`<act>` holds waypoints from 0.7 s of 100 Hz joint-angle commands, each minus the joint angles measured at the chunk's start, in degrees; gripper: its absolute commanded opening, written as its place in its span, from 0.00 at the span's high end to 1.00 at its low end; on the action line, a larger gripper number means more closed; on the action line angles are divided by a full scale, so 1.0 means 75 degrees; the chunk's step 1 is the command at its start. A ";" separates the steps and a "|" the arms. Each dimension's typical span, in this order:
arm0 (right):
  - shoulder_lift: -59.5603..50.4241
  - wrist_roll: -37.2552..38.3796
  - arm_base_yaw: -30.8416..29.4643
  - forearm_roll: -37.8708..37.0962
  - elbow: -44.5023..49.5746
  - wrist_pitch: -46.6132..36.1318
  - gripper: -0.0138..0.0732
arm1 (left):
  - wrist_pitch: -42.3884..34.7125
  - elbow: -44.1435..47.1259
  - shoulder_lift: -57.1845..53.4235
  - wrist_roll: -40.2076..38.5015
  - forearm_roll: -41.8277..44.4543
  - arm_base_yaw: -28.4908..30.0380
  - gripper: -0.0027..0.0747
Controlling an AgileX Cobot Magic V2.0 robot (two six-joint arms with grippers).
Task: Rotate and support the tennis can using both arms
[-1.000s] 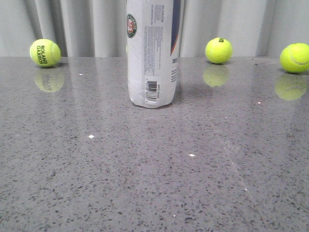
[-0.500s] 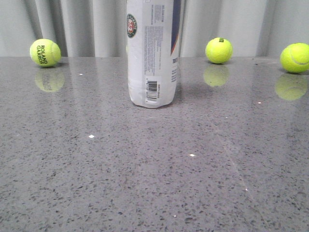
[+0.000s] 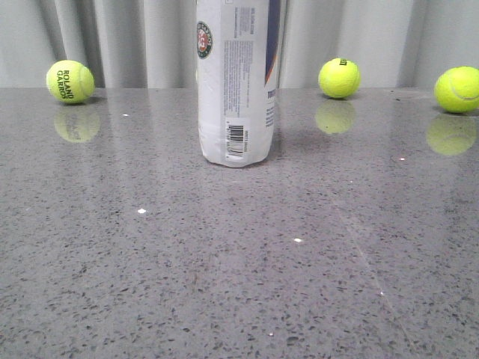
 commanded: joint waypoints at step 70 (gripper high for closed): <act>0.0101 -0.0002 -0.2130 0.0621 0.1886 -0.5075 0.92 | -0.0555 0.0350 -0.0264 -0.0078 -0.0005 0.0022 0.99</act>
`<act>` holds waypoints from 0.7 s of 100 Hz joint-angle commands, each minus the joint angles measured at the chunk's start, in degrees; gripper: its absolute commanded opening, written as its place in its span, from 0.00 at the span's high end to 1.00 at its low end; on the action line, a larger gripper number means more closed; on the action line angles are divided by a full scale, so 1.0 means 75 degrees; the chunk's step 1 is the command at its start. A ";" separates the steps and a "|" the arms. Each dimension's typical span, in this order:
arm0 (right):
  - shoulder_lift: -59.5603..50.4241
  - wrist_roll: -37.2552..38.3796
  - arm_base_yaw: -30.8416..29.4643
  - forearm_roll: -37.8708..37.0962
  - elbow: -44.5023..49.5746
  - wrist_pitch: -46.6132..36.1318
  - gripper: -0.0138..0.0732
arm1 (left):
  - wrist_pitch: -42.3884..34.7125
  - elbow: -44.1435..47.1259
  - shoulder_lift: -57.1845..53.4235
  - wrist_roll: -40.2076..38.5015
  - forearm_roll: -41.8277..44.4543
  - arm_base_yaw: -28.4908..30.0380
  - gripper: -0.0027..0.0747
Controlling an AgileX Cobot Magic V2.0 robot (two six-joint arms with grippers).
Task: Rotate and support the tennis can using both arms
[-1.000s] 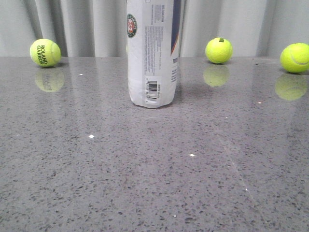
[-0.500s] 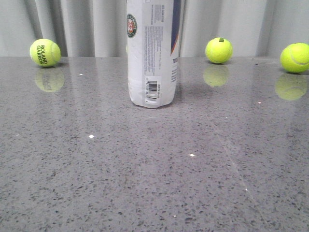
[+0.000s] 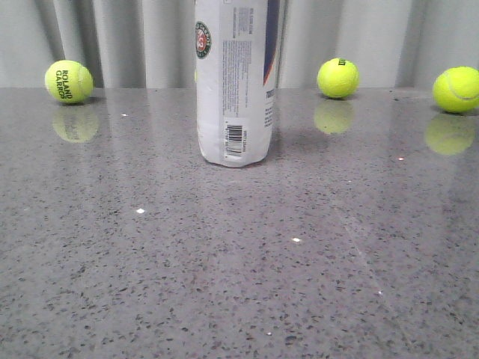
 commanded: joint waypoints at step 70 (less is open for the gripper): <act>-0.1475 -0.0005 -0.2089 0.0357 0.2067 -0.0668 0.92 | -0.0568 0.0350 -0.0264 -0.0078 -0.0005 0.0022 0.99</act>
